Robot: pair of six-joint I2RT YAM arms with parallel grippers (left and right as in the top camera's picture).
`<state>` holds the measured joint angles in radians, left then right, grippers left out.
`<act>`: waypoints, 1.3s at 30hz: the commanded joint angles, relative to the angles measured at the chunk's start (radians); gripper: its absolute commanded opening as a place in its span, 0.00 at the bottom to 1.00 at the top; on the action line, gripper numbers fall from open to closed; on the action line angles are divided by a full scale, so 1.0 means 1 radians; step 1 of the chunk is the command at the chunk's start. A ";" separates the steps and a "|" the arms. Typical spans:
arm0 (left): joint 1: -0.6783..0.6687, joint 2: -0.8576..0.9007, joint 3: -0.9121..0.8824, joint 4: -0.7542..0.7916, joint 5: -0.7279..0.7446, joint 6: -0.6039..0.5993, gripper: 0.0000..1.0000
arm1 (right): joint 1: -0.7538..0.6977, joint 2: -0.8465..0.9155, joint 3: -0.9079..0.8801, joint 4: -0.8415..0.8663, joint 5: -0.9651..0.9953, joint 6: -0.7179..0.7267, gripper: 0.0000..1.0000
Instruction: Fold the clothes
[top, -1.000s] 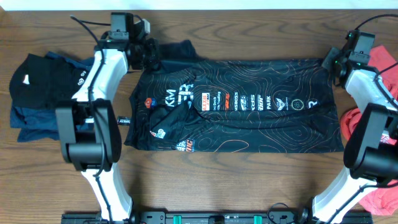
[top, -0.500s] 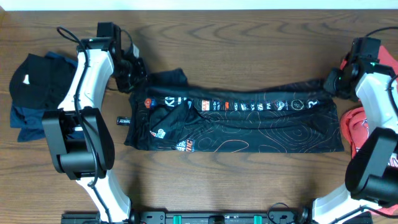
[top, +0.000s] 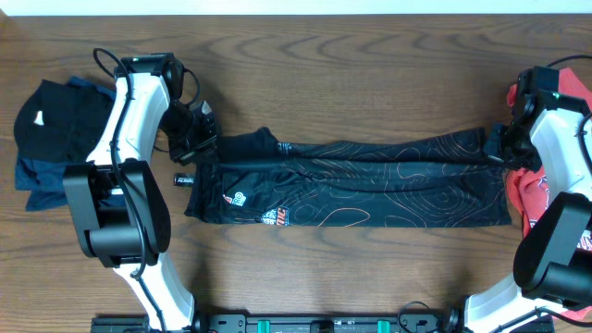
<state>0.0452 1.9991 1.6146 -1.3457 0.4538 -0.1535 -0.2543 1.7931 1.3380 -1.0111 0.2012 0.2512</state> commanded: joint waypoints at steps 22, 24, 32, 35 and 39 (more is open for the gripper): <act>-0.019 -0.025 -0.126 -0.096 -0.048 0.056 0.06 | -0.047 -0.014 0.001 -0.071 0.057 -0.005 0.01; -0.019 -0.025 -0.133 -0.109 -0.052 0.056 0.07 | -0.047 -0.014 0.001 -0.072 0.057 -0.005 0.01; -0.019 -0.025 -0.134 -0.137 -0.104 0.056 0.33 | -0.047 -0.014 0.001 -0.074 0.057 -0.005 0.02; -0.019 -0.025 -0.134 -0.119 -0.103 0.055 0.33 | -0.047 -0.014 0.001 -0.075 0.057 -0.005 0.02; -0.020 -0.025 -0.134 -0.069 -0.075 0.052 0.33 | -0.047 -0.014 0.001 -0.079 0.057 -0.005 0.11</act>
<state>0.0242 1.9987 1.4837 -1.4315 0.3668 -0.1036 -0.2943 1.7931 1.3380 -1.0847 0.2379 0.2523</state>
